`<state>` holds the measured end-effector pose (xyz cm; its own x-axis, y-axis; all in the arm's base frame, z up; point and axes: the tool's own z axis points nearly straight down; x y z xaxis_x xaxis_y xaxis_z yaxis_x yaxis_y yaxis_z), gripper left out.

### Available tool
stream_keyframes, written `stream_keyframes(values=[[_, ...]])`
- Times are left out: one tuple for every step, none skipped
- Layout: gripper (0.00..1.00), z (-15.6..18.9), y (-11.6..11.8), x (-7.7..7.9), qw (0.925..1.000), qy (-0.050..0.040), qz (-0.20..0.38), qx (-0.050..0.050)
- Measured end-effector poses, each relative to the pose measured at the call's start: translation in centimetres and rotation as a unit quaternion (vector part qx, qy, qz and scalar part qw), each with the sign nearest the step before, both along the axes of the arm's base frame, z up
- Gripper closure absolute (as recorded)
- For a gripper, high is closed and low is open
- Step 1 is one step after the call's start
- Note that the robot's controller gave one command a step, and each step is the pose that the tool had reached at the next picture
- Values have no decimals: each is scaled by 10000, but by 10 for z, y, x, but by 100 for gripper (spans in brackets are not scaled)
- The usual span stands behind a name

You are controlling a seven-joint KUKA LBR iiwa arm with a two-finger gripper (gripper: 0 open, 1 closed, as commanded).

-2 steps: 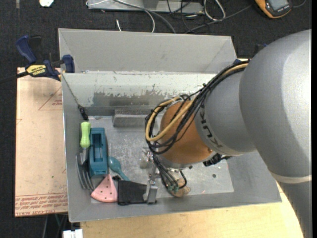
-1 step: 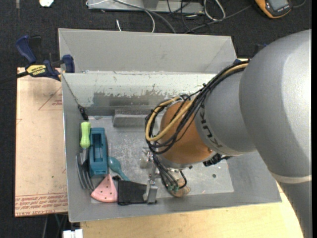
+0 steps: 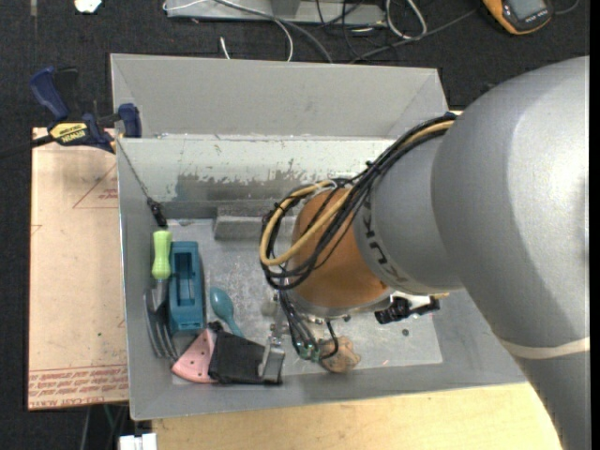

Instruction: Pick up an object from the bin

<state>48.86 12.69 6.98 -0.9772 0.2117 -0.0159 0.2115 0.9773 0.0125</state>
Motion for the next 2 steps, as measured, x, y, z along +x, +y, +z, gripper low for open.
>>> stream_keyframes(values=[[0,0,7,1,9997,-11,-244,15],[0,2,23,-2,9984,-27,561,-3]])
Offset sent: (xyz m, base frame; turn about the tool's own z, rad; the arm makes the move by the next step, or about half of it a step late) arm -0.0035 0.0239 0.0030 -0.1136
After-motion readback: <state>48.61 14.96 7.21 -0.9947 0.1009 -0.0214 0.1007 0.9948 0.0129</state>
